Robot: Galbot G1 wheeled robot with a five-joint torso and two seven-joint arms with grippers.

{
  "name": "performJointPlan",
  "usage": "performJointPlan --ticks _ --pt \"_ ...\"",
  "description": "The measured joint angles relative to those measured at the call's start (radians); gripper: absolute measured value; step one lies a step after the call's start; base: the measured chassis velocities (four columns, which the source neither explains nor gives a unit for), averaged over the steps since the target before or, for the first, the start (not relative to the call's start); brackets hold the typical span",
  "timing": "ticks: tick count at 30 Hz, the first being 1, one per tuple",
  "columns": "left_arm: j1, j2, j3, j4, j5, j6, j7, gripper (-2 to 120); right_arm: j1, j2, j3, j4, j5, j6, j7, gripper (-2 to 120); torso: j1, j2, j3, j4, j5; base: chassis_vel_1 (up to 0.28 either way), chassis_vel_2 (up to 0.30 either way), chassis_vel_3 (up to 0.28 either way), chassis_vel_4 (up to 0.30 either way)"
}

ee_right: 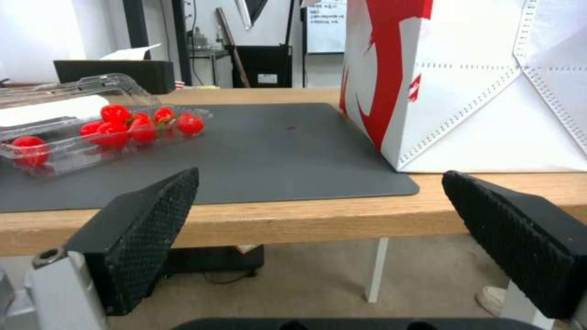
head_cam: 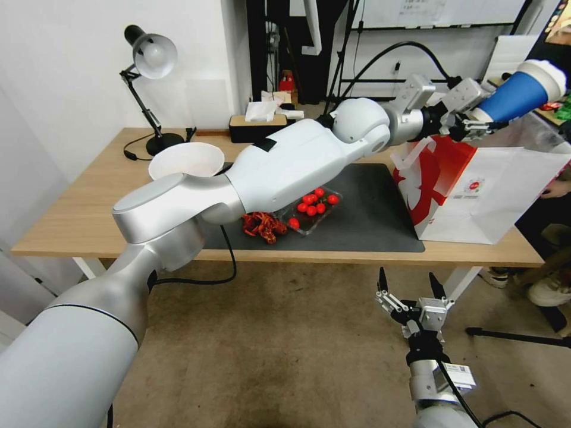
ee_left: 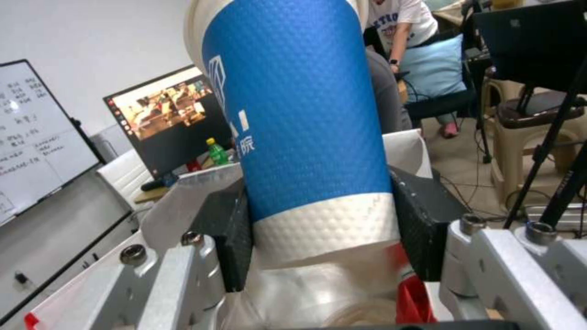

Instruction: Pick up the trash from the table and place it into the takeout bag.

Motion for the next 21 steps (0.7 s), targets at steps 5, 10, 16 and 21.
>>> performJointPlan --ticks 5,10,16,21 --pt "0.001 0.006 0.002 -0.008 -0.003 -0.002 -0.001 71 0.002 0.000 0.001 -0.006 0.001 0.000 0.000 100 0.000 0.000 0.000 0.0000 -0.0001 0.000 0.000 0.000 0.000" --pt "0.001 0.004 -0.001 -0.009 -0.004 -0.003 -0.004 86 0.004 0.001 -0.002 -0.007 0.001 0.000 -0.001 100 0.000 0.000 0.000 0.0000 -0.0001 0.000 0.000 0.000 0.000" --pt "0.005 0.014 -0.016 -0.028 -0.009 -0.004 -0.025 99 0.001 0.001 -0.002 -0.007 0.001 0.000 -0.001 100 0.000 0.000 0.000 -0.0001 -0.0001 0.000 0.000 0.000 0.000" --pt "0.036 0.074 -0.053 -0.090 -0.031 -0.002 -0.078 100 -0.001 0.002 -0.004 -0.002 0.001 0.000 0.000 100 0.000 0.000 0.000 -0.0002 -0.0001 0.000 0.000 0.000 0.000"
